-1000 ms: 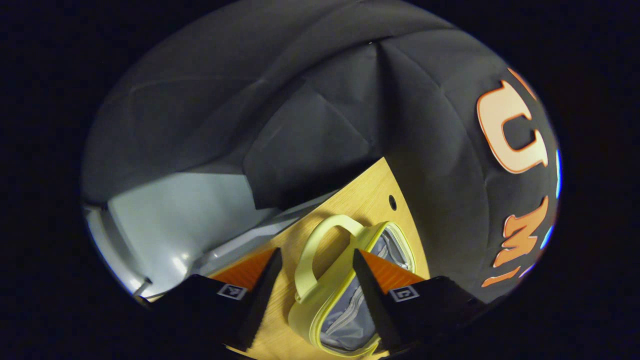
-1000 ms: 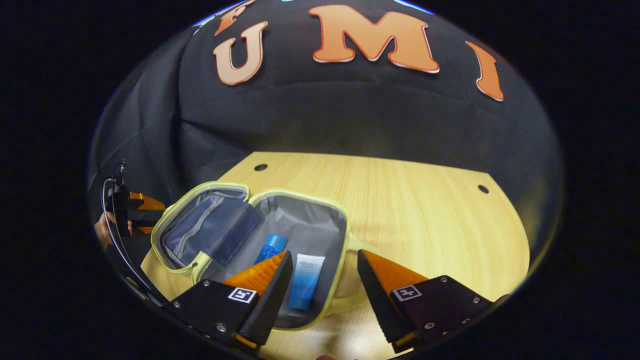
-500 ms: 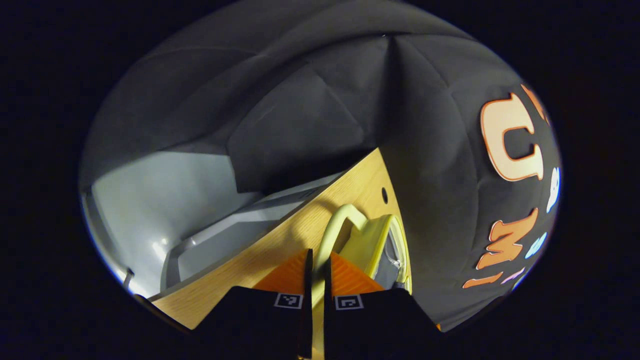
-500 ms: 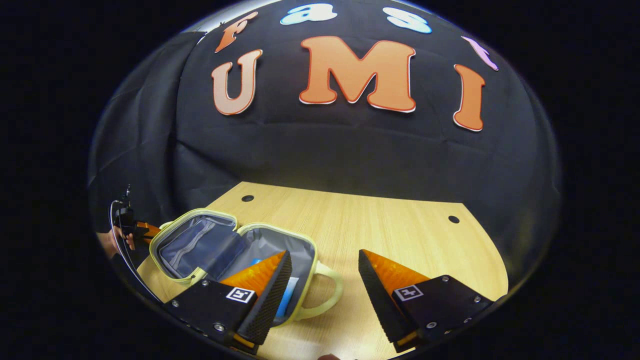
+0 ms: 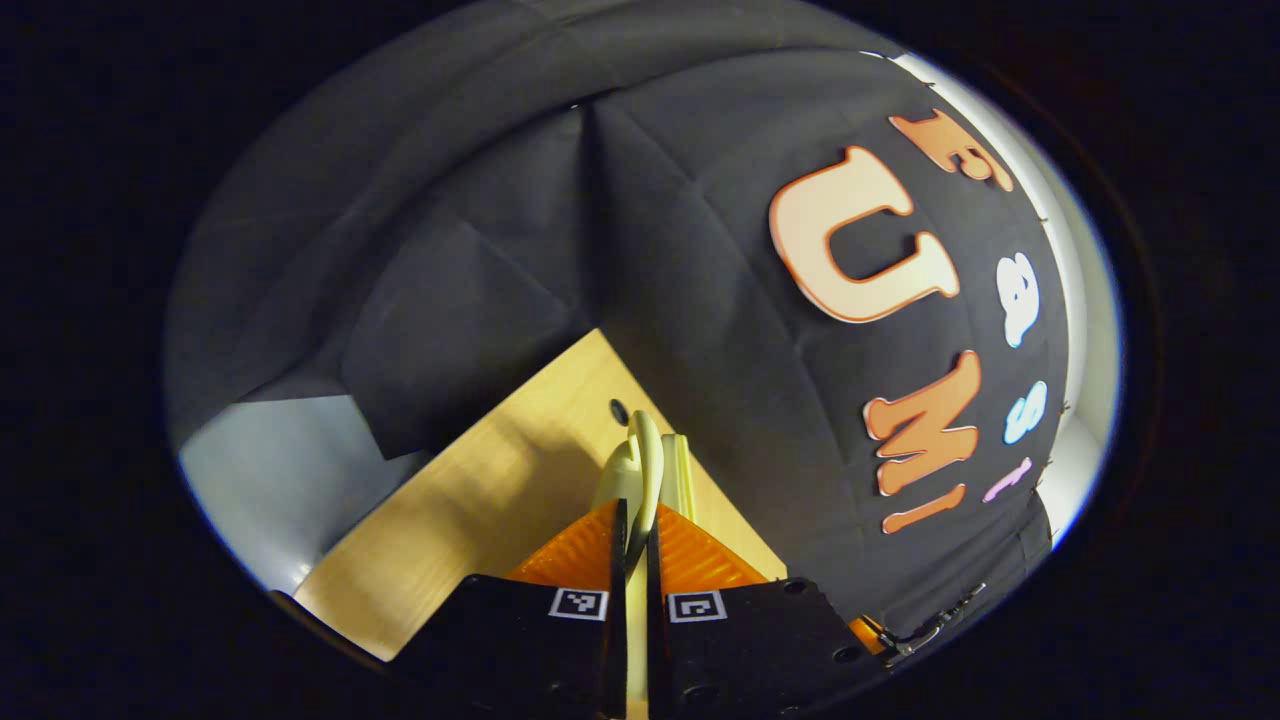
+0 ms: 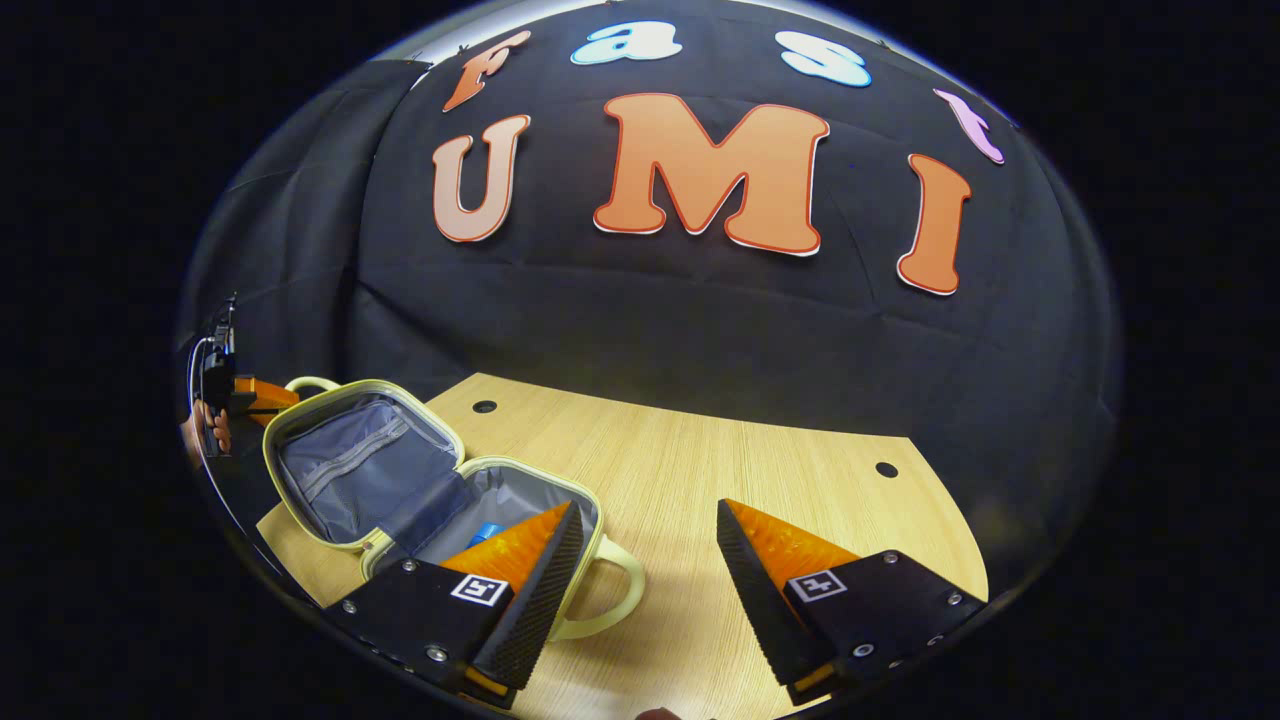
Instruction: First open the suitcase, pack the skin care products into it, and then close the suitcase.
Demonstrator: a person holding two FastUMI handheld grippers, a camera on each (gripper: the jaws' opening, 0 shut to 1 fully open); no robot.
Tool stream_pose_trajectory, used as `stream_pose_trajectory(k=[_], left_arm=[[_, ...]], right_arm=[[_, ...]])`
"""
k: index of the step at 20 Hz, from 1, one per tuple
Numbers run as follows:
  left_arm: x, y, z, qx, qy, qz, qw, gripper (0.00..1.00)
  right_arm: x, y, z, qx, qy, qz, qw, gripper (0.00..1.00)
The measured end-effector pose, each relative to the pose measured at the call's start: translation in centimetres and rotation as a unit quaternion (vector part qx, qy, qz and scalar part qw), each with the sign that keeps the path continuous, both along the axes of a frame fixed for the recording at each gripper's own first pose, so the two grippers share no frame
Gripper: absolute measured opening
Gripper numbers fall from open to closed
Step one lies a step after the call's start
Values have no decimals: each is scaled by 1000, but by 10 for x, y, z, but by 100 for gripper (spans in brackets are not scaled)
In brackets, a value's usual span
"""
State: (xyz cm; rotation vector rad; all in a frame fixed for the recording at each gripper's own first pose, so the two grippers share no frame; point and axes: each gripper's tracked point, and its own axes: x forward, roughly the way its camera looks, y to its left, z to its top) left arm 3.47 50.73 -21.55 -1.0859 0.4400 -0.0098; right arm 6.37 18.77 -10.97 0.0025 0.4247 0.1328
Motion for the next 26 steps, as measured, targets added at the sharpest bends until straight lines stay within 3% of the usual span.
stream_pose_trajectory(k=[5, 13, 21, 26], left_arm=[[-4, -35, 63, 17, -45, -17, 999, 8], [12, -145, 149, 41, -102, -87, 990, 8], [16, -257, 174, 26, -116, -146, 982, 8], [15, -319, 168, 50, -108, -187, 975, 8]], right_arm=[[0, -8, 9, 7, -17, 12, 1000, 87], [-10, -36, 9, 15, -27, 18, 999, 88], [-13, -78, 10, 39, -39, -4, 998, 87], [-14, -98, 5, 45, -38, -13, 998, 88]])
